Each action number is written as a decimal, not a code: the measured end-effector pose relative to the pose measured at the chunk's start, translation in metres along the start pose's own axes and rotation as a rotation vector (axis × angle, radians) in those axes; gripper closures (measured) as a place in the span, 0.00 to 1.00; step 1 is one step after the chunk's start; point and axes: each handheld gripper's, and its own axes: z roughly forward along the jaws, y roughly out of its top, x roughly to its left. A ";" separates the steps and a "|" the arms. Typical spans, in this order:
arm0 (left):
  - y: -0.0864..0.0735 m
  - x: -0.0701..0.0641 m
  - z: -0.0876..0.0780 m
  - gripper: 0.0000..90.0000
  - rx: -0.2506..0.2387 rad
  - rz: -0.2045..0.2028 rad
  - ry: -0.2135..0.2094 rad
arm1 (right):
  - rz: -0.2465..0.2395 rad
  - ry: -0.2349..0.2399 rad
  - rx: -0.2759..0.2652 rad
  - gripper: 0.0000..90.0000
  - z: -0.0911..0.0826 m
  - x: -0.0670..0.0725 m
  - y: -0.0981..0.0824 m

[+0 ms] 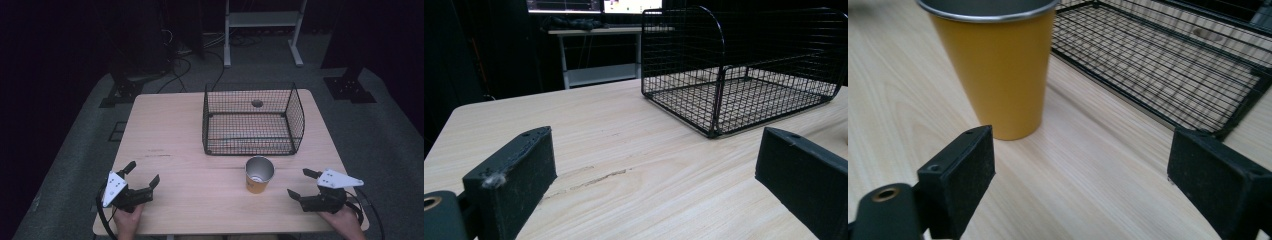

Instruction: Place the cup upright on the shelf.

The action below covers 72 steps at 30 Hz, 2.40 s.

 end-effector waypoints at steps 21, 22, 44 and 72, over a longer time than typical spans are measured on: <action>0.000 0.000 0.000 0.02 -0.002 -0.001 -0.002 | -0.021 0.092 0.010 0.08 0.027 0.033 0.025; 0.000 0.000 0.000 0.02 -0.002 -0.001 -0.002 | -0.021 0.095 0.012 0.06 0.029 0.034 0.026; 0.000 0.000 0.000 0.02 -0.006 0.000 -0.002 | -0.057 0.026 0.051 0.02 0.062 0.044 0.047; 0.000 0.001 -0.001 0.02 -0.011 -0.003 -0.003 | -0.039 0.068 0.028 0.13 0.081 0.044 0.058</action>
